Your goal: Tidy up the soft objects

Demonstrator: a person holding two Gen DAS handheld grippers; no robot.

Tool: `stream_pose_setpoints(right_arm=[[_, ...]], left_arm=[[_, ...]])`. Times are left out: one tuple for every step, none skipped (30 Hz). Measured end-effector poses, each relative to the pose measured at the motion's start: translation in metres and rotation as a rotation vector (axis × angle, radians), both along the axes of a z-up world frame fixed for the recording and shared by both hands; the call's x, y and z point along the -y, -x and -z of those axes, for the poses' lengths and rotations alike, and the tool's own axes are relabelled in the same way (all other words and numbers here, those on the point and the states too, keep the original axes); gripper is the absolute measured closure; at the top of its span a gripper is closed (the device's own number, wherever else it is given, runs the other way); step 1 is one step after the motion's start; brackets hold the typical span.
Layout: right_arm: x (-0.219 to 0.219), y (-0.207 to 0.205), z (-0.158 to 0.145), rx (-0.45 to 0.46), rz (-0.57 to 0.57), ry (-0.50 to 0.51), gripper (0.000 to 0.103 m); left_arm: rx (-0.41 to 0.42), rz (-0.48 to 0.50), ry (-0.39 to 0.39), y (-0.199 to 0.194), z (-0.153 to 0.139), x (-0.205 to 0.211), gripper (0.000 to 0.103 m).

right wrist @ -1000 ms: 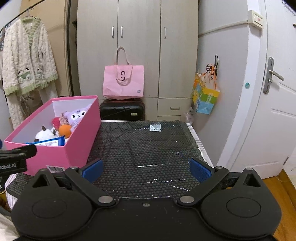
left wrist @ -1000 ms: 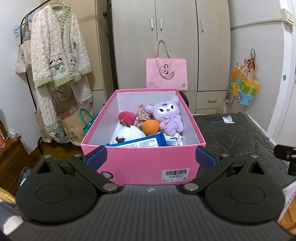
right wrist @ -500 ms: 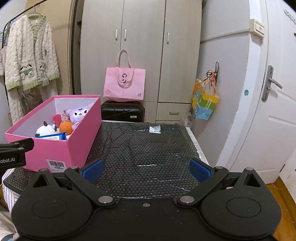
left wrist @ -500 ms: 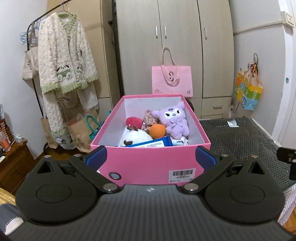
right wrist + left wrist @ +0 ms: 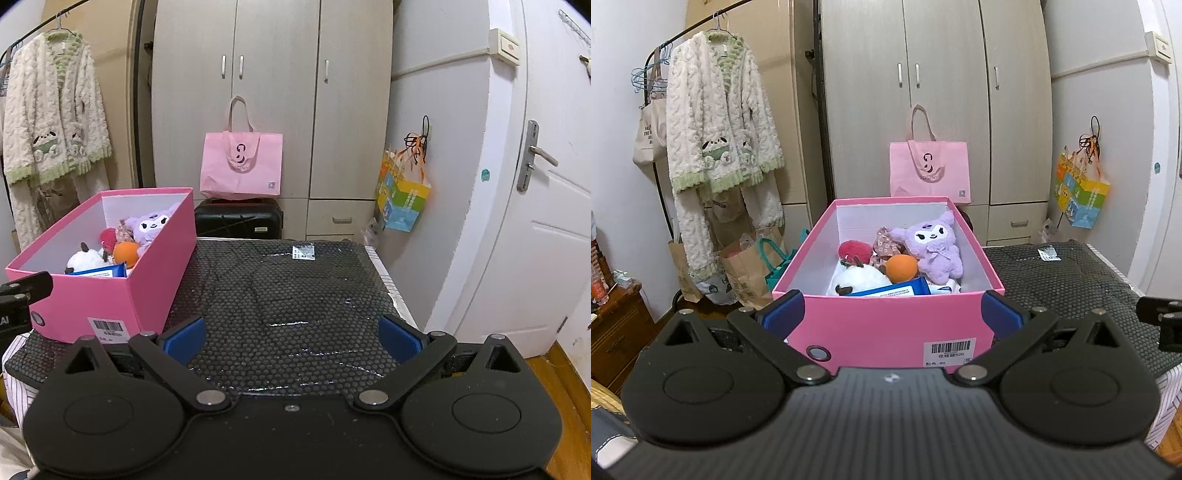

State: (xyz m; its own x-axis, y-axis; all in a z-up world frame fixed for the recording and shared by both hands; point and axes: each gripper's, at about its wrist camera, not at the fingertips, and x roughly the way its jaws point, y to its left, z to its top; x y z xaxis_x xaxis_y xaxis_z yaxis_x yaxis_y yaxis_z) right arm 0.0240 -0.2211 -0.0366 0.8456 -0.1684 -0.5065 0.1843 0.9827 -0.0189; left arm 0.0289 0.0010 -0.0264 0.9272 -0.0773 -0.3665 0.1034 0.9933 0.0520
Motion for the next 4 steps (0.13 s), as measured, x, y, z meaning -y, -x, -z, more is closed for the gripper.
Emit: stream_pose_setpoints(right_arm=[[-0.0002, -0.0001, 0.0002, 0.000, 0.000, 0.001, 0.002], [-0.0005, 0.0002, 0.0002, 0.001, -0.001, 0.001, 0.002], [-0.0006, 0.0002, 0.0002, 0.001, -0.001, 0.001, 0.002], [-0.0007, 0.0004, 0.0003, 0.002, -0.001, 0.001, 0.002]], left_arm=[[0.003, 0.003, 0.003, 0.0005, 0.0001, -0.0003, 0.000], [0.006, 0.005, 0.004, 0.0012, 0.0001, -0.0002, 0.000], [0.007, 0.005, 0.004, 0.0015, 0.0000, -0.0001, 0.000], [0.010, 0.003, 0.005, 0.0019, -0.0004, 0.0000, 0.000]])
